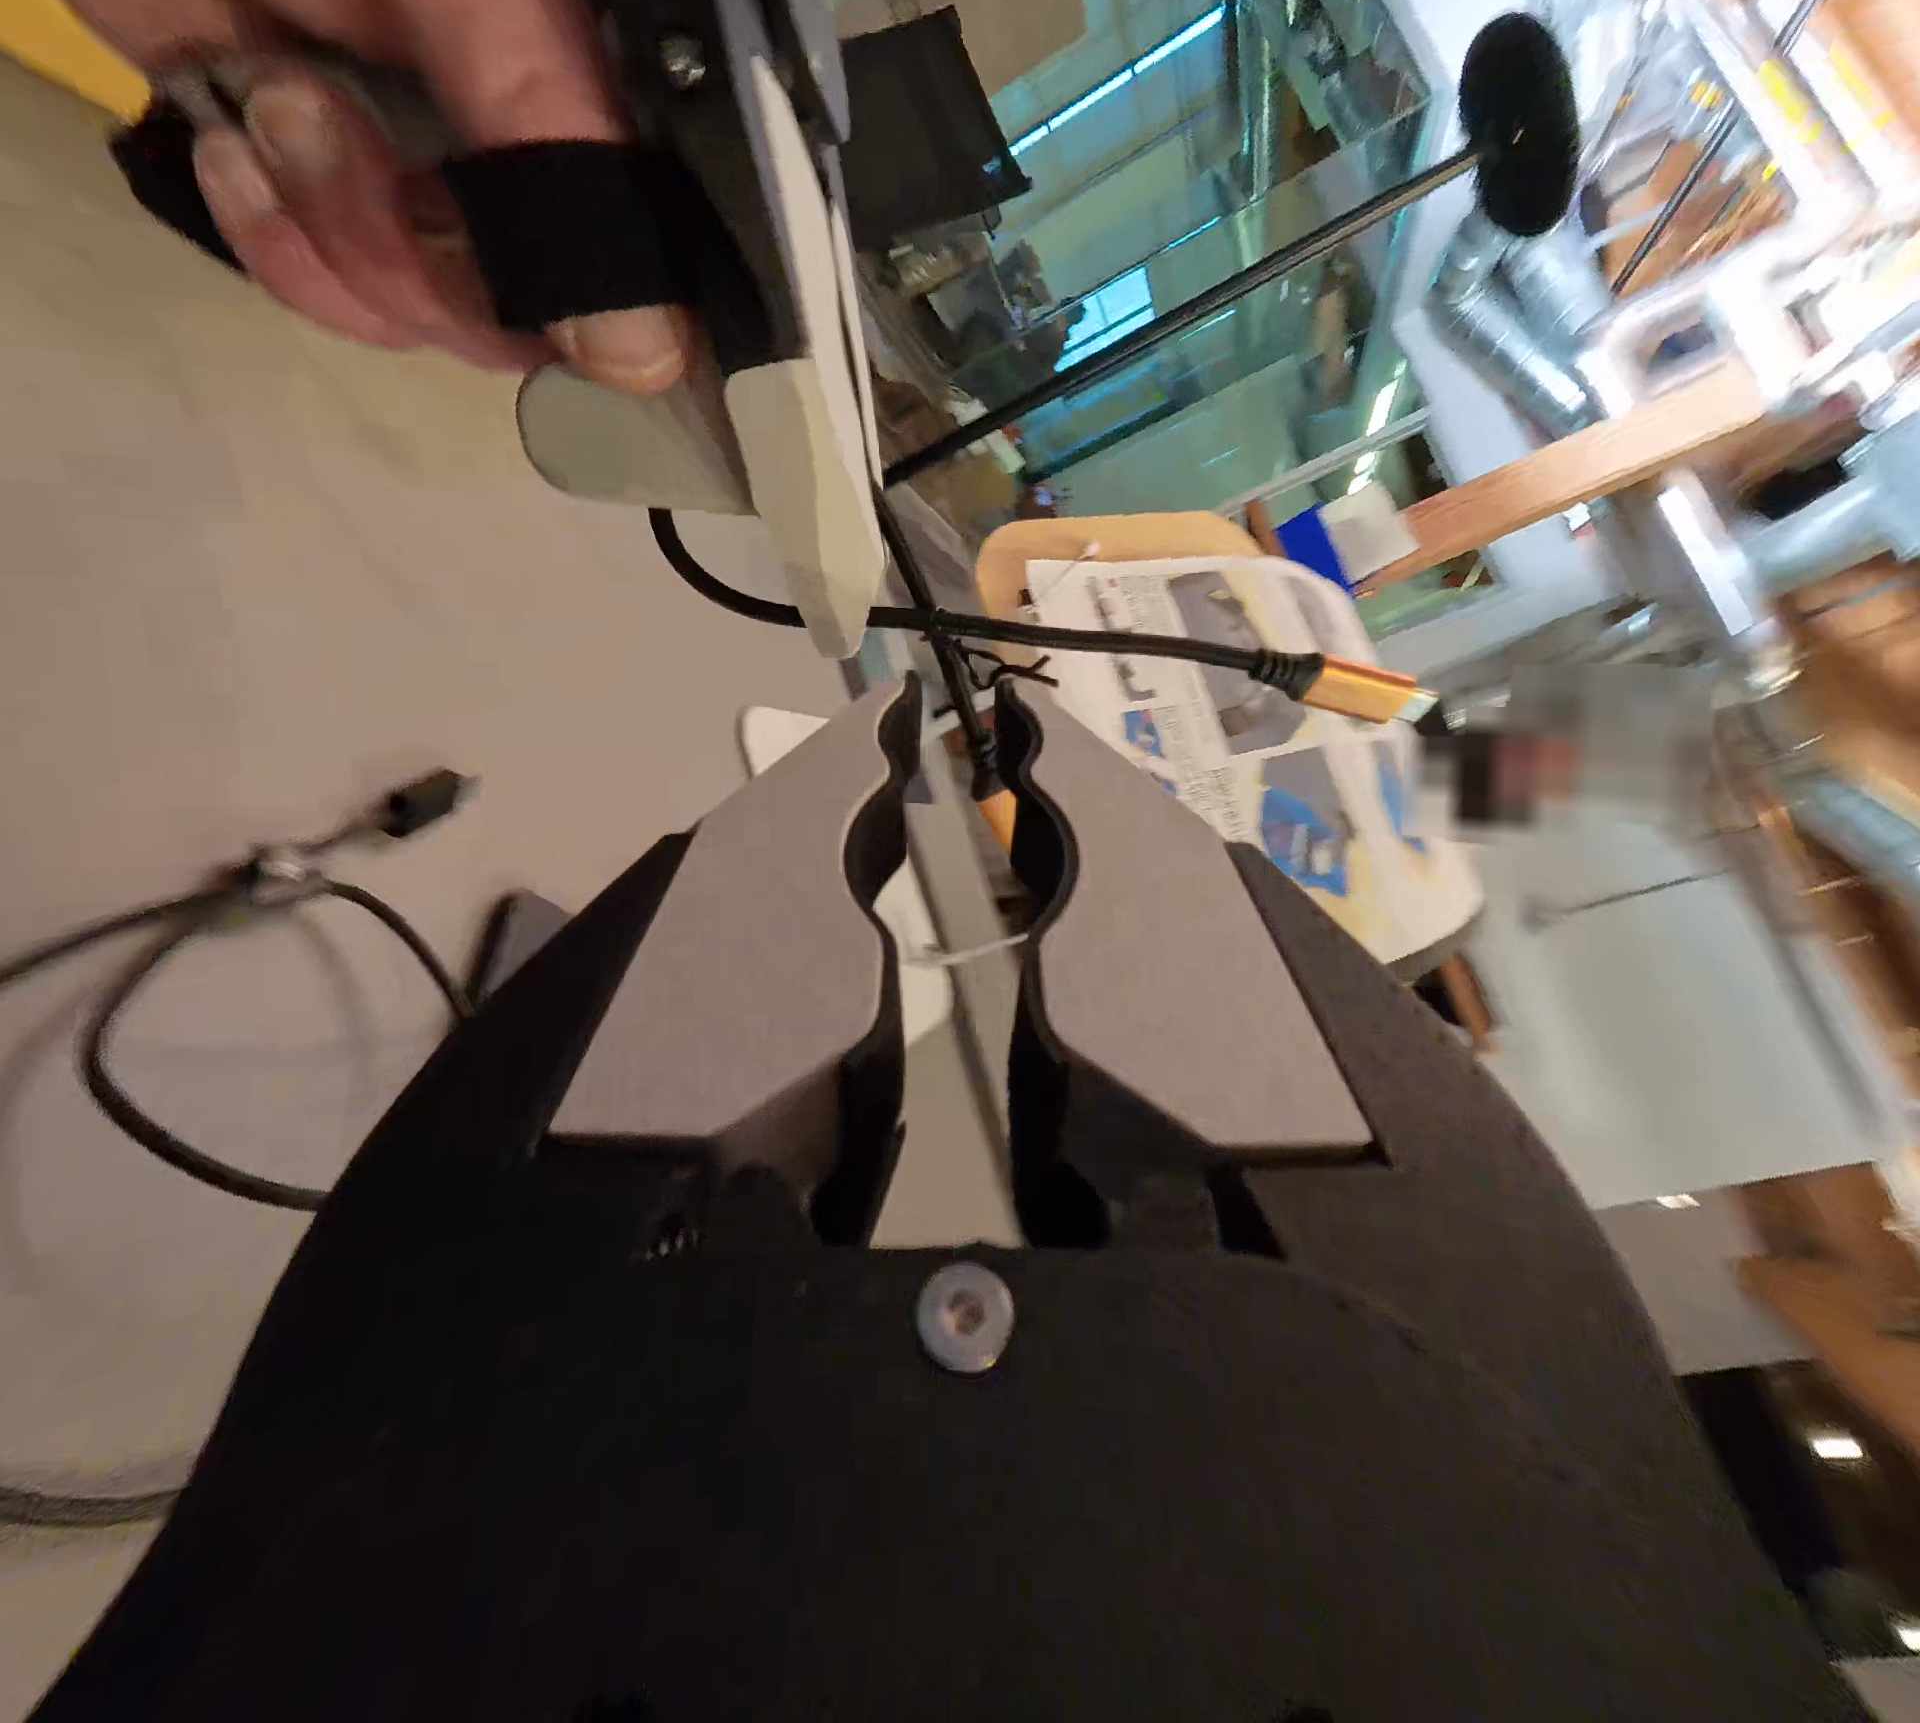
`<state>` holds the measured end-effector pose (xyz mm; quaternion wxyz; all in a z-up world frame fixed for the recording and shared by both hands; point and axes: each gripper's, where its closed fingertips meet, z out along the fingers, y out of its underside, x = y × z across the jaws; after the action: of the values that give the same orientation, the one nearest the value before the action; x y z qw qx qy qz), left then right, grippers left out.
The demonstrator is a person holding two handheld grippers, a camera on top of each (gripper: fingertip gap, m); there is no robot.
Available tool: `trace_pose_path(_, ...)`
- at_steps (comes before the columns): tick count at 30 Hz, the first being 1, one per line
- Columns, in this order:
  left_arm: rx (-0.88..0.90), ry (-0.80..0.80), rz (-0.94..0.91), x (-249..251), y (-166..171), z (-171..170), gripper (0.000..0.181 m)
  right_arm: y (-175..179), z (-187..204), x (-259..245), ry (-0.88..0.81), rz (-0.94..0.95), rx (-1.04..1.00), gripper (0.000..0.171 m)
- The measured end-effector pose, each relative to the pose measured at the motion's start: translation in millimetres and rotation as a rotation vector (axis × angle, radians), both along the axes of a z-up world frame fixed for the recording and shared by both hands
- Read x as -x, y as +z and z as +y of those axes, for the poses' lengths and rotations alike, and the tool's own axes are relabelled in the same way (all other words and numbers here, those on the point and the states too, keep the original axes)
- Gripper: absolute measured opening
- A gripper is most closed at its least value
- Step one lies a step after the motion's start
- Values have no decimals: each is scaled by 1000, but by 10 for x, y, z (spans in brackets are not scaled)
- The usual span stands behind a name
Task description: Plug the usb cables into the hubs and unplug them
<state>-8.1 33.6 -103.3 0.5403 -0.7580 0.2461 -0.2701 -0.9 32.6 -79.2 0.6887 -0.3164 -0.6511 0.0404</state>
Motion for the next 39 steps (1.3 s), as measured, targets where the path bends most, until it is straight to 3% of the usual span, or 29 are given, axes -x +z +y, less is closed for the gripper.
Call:
trace_pose_path(4,43,10,2,10,-16,13,3,14,-14,18,-20,-49,-193,14)
trace_pose_path(9,79,-10,-10,-41,-25,-2,3,-70,15,64,-35,-108,-268,20)
trace_pose_path(13,108,-11,-12,-72,-27,-2,3,-109,80,94,-43,-129,-294,0)
trace_pose_path(16,107,-8,-26,-68,-20,2,3,-125,117,108,-42,-147,-258,0)
trace_pose_path(19,79,0,-11,-54,-23,10,3,-165,125,119,10,-140,-47,0)
trace_pose_path(23,-45,33,111,-24,-15,35,3,-197,87,109,133,-95,451,0)
trace_pose_path(29,-353,72,331,-28,63,32,3,-85,-115,58,548,92,1498,0)
trace_pose_path(31,-440,98,404,-17,57,44,3,-77,-168,57,692,184,1749,0)
trace_pose_path(35,-454,126,399,12,-32,51,3,-141,-247,116,762,296,1866,0)
trace_pose_path(37,-403,146,355,59,-46,73,3,-173,-160,140,660,352,1703,1)
trace_pose_path(39,-327,176,282,126,-31,111,4,-215,-50,131,497,339,1432,16)
